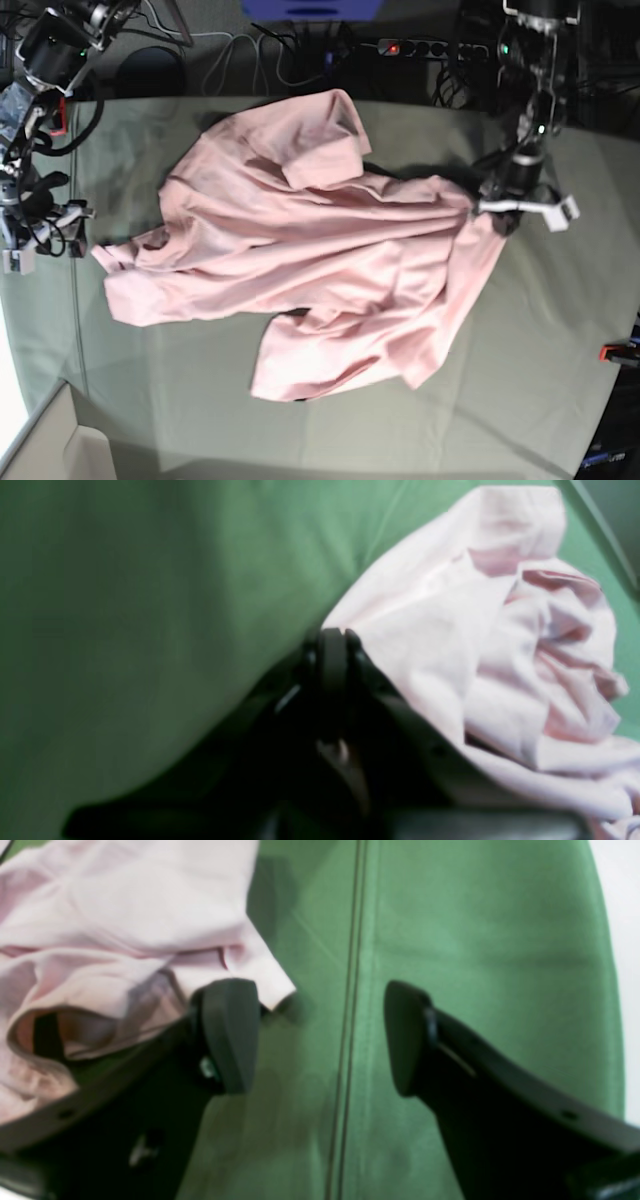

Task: Layout the t-shirt on the table in an organized manner, then fold the t-shirt properly
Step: 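Grasp the t-shirt hem with the left gripper and pull it away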

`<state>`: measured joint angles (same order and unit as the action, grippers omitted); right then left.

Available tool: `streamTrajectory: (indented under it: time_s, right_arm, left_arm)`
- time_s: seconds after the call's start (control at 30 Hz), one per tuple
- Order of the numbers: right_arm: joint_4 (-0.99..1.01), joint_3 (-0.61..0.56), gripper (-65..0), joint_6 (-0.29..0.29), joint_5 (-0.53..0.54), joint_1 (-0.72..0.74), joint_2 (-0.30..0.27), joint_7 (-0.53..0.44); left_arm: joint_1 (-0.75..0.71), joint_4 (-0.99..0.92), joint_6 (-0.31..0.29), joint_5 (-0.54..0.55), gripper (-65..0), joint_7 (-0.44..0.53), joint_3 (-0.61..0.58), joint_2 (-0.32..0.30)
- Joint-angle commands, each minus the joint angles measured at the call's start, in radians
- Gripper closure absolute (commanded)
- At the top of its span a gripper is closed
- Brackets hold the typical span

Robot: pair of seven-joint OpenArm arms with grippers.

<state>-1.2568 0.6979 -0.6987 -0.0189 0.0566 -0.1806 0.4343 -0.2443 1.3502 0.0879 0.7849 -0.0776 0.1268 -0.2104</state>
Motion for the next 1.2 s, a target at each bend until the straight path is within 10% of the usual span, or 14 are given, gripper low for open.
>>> streamTrajectory:
  time_s: [0.0,0.3,0.87,1.17]
  right_arm:
    - [-0.021,0.003,-40.2,0.001,0.020,0.013,-0.010,-0.027]
    - [-0.076,-0.062,-40.2,0.001,0.020,-0.051,0.011,-0.027]
    - [-0.205,-0.073,-40.2,0.001,0.020,-0.157,0.086,-0.027]
    - [-0.203,-0.073,-40.2,0.001,0.020,-0.182,0.083,-0.027]
  left_arm:
    - [-0.022,0.030,0.002,-0.003,-4.1,0.019,0.006,-0.007]
    - [-0.103,0.200,0.000,-0.009,-38.8,0.020,-0.022,-0.011]
    - [0.632,-0.344,0.003,-0.015,-38.9,-0.198,-0.382,0.029]
    - [0.702,-0.549,0.003,-0.015,-38.9,-0.195,-0.474,0.049]
